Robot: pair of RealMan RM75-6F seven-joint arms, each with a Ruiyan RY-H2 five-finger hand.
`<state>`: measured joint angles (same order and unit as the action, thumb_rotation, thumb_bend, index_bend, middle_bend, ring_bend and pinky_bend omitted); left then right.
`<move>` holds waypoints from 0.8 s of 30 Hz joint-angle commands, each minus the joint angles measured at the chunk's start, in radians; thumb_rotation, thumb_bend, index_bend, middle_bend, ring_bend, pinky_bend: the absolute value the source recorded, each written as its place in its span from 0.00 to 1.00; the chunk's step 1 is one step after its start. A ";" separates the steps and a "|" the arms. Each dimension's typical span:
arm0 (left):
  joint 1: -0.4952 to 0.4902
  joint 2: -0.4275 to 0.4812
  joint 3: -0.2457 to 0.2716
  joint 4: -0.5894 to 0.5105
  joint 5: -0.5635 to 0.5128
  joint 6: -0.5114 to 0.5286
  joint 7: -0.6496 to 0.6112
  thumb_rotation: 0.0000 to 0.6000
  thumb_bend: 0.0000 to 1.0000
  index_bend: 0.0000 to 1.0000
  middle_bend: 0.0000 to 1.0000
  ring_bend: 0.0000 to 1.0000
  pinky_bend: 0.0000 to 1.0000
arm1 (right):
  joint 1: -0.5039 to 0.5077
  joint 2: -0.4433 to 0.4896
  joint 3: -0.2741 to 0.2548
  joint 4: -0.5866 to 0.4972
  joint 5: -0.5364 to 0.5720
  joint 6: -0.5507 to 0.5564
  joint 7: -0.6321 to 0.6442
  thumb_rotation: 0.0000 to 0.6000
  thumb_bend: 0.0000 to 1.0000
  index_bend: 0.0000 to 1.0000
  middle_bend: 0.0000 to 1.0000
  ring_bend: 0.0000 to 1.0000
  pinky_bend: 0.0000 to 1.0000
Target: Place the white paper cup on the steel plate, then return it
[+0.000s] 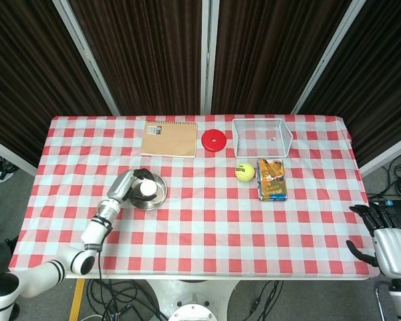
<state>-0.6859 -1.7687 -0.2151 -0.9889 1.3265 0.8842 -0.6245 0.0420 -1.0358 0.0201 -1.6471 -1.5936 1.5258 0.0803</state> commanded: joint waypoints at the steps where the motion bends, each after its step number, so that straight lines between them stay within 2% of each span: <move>1: -0.004 -0.010 0.001 0.037 -0.018 -0.012 0.048 1.00 0.21 0.50 0.46 0.35 0.34 | -0.001 0.001 0.000 -0.002 -0.001 0.003 -0.001 1.00 0.16 0.21 0.20 0.09 0.18; 8: 0.024 -0.035 -0.031 0.092 -0.093 0.001 0.102 1.00 0.21 0.50 0.46 0.35 0.34 | -0.002 -0.004 -0.002 0.000 -0.005 0.003 0.003 1.00 0.16 0.21 0.20 0.09 0.18; 18: 0.014 0.015 0.001 -0.045 -0.018 0.010 0.099 1.00 0.21 0.50 0.46 0.35 0.34 | -0.007 0.001 -0.004 -0.005 -0.005 0.009 -0.003 1.00 0.16 0.21 0.20 0.09 0.18; 24: -0.001 0.003 -0.026 -0.015 -0.055 -0.009 0.118 1.00 0.21 0.50 0.46 0.35 0.33 | -0.007 0.003 -0.001 -0.010 0.000 0.009 -0.007 1.00 0.16 0.21 0.20 0.09 0.18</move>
<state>-0.6820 -1.7600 -0.2293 -1.0187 1.2871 0.8816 -0.5108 0.0345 -1.0331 0.0186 -1.6571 -1.5936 1.5347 0.0730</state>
